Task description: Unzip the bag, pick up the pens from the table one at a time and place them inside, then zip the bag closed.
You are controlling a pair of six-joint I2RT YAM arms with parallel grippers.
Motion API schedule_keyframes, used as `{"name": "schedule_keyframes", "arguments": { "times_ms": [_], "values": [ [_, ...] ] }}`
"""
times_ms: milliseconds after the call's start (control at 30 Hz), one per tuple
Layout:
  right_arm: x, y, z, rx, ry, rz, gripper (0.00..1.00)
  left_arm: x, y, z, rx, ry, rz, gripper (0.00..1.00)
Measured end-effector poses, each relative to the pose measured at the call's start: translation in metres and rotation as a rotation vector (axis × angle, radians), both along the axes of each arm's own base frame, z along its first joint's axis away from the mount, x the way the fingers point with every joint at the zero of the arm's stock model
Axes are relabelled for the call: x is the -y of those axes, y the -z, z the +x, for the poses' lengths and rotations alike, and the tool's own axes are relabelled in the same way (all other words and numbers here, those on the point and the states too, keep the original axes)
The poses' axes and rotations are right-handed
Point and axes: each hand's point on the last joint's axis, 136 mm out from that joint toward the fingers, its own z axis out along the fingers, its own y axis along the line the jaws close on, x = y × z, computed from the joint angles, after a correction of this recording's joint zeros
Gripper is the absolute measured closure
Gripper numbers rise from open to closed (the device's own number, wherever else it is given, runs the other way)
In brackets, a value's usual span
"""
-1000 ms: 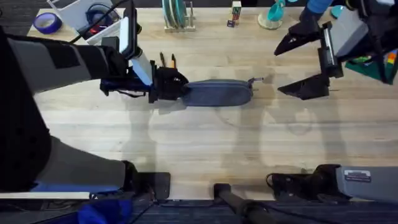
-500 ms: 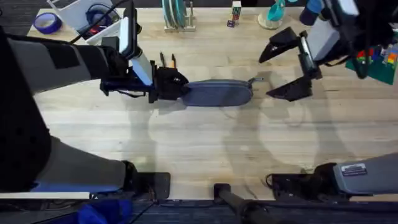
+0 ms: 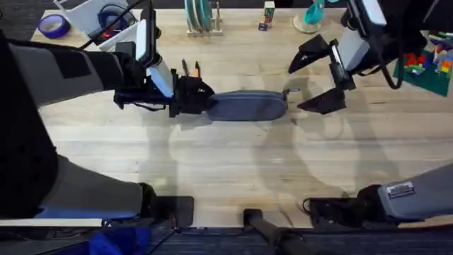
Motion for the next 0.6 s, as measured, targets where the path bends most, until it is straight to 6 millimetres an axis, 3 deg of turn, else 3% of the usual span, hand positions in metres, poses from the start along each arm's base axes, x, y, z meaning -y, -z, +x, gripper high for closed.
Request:
{"name": "schedule_keyframes", "arguments": {
  "times_ms": [600],
  "values": [
    [-0.016,0.011,0.0,-0.009,-0.052,0.0,0.006,0.0,0.0,0.0,0.0,0.0,0.0,0.958]
  ]
}}
